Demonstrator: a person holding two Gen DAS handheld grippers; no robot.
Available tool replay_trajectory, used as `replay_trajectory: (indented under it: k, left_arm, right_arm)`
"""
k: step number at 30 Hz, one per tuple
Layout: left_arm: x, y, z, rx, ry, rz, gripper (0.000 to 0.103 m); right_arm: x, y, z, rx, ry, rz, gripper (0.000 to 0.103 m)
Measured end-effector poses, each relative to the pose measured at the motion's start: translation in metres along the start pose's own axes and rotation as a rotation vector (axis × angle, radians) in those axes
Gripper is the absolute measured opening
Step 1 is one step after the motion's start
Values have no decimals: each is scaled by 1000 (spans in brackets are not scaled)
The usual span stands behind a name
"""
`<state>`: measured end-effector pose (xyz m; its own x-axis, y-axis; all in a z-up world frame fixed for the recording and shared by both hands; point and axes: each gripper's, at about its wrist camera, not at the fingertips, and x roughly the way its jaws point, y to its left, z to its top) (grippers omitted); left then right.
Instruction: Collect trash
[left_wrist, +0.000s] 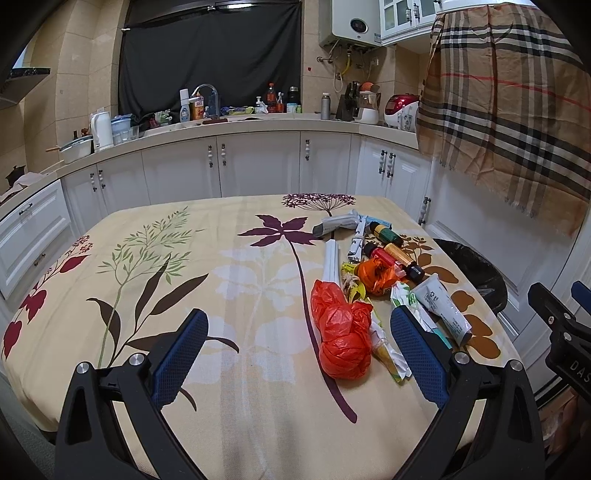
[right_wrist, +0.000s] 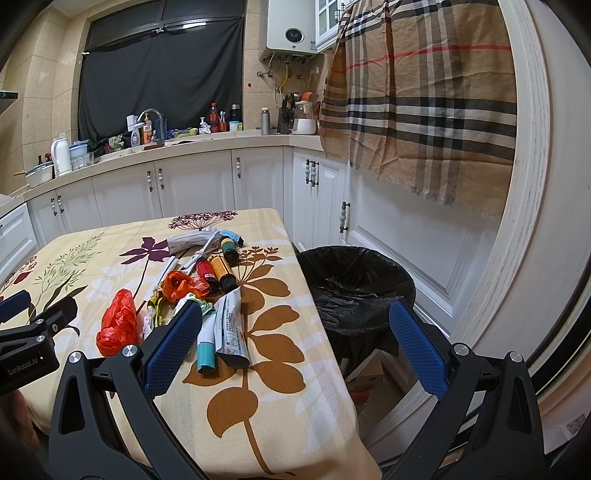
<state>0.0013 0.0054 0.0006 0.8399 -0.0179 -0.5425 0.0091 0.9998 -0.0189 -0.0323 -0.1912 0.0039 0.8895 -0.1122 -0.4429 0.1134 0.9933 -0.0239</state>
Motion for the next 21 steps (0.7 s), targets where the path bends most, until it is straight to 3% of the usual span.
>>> replay_trajectory:
  k: [16, 17, 18, 19, 21]
  left_arm:
    - [22, -3, -10, 19, 87, -13, 95]
    - [23, -4, -11, 20, 91, -14, 93]
    - [25, -4, -11, 23, 98, -19, 85]
    - [27, -5, -12, 27, 103, -22, 69]
    - [34, -7, -13, 32, 125, -32, 66]
  right_arm:
    - [14, -5, -4, 13, 41, 8, 99]
    - [15, -5, -5, 14, 45, 8, 99]
    - [18, -5, -5, 15, 50, 8, 99]
    - [20, -5, -7, 17, 56, 10, 99]
    - [23, -5, -8, 20, 65, 12, 99]
